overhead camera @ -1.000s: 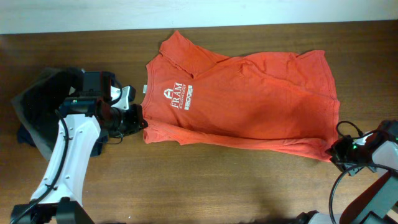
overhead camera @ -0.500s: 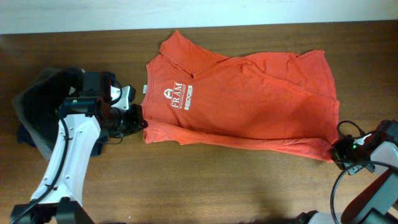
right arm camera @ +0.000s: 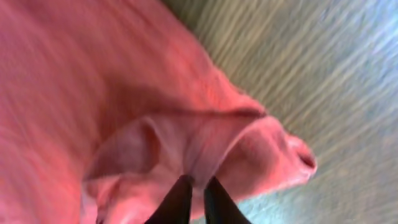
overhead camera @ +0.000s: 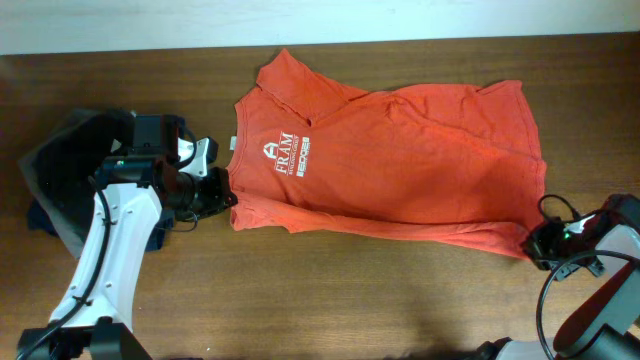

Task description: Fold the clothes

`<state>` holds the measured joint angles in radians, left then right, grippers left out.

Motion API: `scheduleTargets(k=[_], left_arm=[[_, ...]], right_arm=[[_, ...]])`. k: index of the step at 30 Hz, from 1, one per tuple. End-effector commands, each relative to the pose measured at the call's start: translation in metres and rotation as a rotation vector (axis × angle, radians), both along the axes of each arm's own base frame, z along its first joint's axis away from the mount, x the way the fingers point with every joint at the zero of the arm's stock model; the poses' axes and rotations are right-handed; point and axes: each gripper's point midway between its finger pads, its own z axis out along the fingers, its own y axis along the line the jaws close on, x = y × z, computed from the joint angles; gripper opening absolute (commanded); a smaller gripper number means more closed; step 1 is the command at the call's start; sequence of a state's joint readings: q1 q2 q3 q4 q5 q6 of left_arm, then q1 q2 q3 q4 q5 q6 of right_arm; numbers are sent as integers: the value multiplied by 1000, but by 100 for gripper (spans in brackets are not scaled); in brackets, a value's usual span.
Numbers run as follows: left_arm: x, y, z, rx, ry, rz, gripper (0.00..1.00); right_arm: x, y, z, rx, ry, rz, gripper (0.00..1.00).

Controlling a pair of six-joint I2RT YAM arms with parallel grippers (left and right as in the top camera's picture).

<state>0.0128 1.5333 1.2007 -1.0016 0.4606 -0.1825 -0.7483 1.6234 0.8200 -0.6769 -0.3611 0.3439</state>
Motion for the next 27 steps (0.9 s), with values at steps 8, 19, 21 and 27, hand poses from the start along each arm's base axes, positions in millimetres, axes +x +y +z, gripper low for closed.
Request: scheduleTargets(k=[8,19,21,27], left_arm=[[3,-2,4,-2,-24,-19,1],[3,-1,4,1,-24,-18,1],[4,-1,4,1,-26,-18,1],[14,-1,19,3,-74,-22,1]], right_arm=[[17,-11,44,-57,-87,26,4],[17,-11,60,-67,-97,31,4],[20,-14,66,-78,-107,42,4],[30,-23,89,-108,-135,59,4]])
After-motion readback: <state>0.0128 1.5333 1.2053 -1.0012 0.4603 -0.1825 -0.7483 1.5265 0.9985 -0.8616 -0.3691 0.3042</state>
